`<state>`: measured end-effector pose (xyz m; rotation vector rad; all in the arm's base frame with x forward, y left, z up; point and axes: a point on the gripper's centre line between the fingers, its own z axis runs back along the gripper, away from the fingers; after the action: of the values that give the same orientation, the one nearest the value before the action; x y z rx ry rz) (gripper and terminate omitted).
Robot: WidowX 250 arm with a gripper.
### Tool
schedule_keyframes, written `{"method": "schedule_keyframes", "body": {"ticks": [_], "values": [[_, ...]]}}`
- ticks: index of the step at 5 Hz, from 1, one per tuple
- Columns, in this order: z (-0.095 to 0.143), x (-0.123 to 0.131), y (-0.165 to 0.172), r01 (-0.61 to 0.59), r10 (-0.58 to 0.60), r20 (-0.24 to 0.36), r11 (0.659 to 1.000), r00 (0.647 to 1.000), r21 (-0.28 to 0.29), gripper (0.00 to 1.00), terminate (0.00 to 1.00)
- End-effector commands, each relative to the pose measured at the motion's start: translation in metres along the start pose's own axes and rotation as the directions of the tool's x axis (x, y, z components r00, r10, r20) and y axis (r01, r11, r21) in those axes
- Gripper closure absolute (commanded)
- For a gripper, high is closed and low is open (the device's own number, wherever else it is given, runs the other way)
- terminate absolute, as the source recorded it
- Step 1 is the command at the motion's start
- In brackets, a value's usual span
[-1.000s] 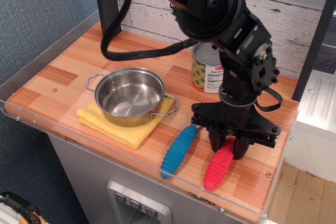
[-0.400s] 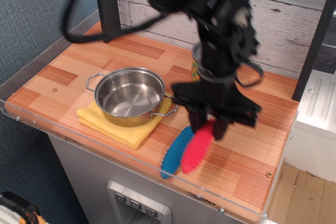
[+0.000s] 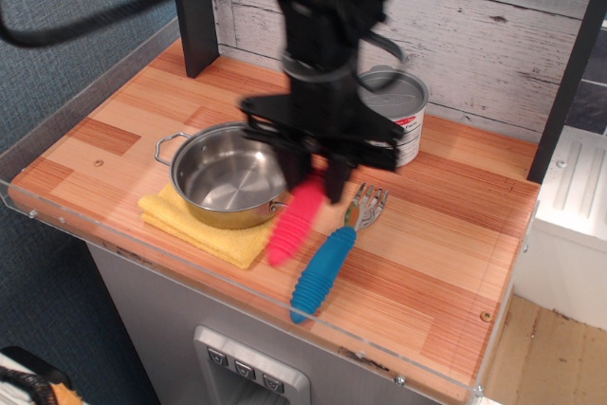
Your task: Place the red spoon to the left of the silver pot.
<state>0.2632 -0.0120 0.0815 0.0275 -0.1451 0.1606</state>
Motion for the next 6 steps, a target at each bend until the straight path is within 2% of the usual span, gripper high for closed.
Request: {"method": "schedule_keyframes", "body": {"ticks": [1,2,3,5,6], "values": [[0.026,0.017,0.078,-0.003,0.004,-0.013,0.996,1.000,0.084,1.00,0.00],[0.024,0.027,0.110,0.029,-0.029,0.000,0.990,1.000,0.141,1.00,0.00],[0.014,0.039,0.142,0.049,-0.050,0.004,0.985,0.999,0.166,1.00,0.00],[-0.017,0.057,0.174,0.116,-0.116,-0.012,0.970,0.993,0.213,1.00,0.00],[-0.032,0.056,0.186,0.134,-0.133,-0.016,0.973,0.991,0.188,1.00,0.00]]}}
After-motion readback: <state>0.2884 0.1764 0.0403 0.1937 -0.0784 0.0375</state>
